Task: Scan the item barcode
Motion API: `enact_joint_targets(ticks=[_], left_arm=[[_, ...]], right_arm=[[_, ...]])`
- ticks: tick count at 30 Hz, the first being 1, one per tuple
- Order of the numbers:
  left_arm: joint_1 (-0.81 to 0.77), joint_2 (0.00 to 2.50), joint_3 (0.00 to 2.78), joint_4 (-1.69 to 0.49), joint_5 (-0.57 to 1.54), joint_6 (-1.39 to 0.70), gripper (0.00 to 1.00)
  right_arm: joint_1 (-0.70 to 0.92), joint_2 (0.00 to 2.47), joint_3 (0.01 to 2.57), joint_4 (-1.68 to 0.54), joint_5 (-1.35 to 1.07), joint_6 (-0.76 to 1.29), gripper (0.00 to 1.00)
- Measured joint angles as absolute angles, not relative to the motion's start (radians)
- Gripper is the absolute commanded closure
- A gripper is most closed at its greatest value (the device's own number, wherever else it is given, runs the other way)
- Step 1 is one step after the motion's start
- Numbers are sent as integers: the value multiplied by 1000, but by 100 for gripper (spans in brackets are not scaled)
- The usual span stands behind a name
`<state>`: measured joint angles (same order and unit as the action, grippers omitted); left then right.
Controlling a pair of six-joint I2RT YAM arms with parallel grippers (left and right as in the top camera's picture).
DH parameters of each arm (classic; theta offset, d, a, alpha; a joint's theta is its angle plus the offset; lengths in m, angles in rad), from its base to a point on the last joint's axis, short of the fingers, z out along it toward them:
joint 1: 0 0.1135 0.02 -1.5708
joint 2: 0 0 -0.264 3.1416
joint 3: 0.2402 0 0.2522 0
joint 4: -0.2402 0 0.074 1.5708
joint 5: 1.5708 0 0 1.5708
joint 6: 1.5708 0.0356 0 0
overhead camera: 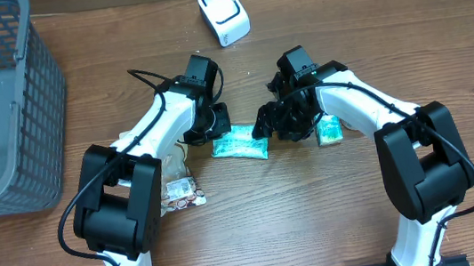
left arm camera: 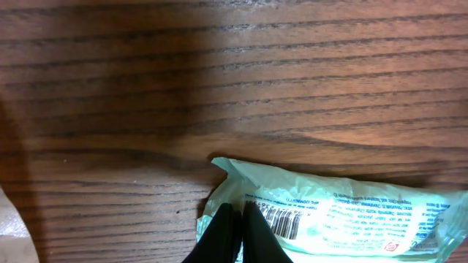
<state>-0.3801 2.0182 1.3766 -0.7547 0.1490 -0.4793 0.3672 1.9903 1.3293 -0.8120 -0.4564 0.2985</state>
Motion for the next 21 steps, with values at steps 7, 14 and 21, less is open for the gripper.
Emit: enact_joint_targets(ticks=[7,14,21], left_arm=[[-368,2019,1388,-814,191,-461,96],[-355,2019,1409,-825,294,-409,96],[-356,2019,1409,-828,302,-386,95]], right_arm=[[367,1990,1329,-812,-456,298,34],[367,1990,1324,-790,-457,298,33],[367,1990,1279,-766,-465,299,34]])
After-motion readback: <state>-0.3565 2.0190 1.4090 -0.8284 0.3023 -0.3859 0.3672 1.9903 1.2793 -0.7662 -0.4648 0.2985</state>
